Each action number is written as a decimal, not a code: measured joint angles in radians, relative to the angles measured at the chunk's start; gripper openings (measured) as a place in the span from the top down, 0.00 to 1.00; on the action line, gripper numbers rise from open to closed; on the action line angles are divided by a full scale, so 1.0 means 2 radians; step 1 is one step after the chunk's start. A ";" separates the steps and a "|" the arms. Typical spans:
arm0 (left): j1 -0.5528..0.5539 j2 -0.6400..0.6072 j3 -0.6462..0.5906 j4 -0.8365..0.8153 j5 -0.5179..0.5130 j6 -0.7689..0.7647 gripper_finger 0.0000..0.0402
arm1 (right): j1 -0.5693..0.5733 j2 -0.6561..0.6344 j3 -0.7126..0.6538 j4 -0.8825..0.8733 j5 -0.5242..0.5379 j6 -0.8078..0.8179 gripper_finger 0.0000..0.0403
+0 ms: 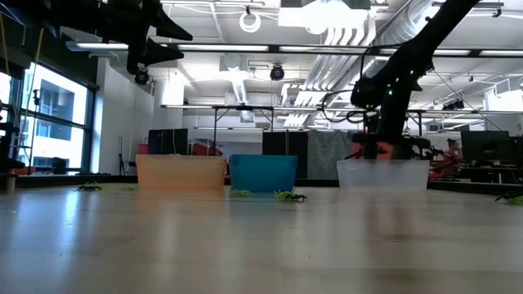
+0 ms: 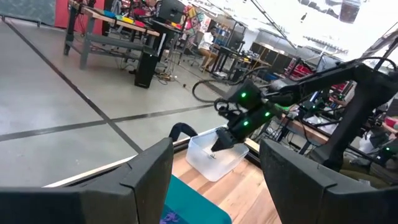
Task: Sort Halloween decoration
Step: Put the black spider toy into the transparent bin
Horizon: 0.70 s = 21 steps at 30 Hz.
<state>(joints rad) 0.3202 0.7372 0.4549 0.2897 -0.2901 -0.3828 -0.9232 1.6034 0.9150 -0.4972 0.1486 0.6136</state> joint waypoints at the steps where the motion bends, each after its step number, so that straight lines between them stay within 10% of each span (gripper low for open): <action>1: 0.000 0.000 0.000 0.000 0.000 0.000 0.43 | -0.001 -0.010 0.000 -0.003 -0.003 -0.002 0.44; 16: 0.000 0.000 0.000 0.000 0.064 0.001 0.43 | 0.104 -0.252 0.000 0.164 -0.274 -0.064 0.40; 21: 0.000 0.000 0.000 0.000 0.135 0.038 0.43 | 0.221 -0.305 0.000 0.226 -0.259 -0.132 0.40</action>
<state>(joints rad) 0.3202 0.7372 0.4549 0.2897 -0.0193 -0.3064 -0.4820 0.9939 0.9150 -0.0459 -0.3703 0.3499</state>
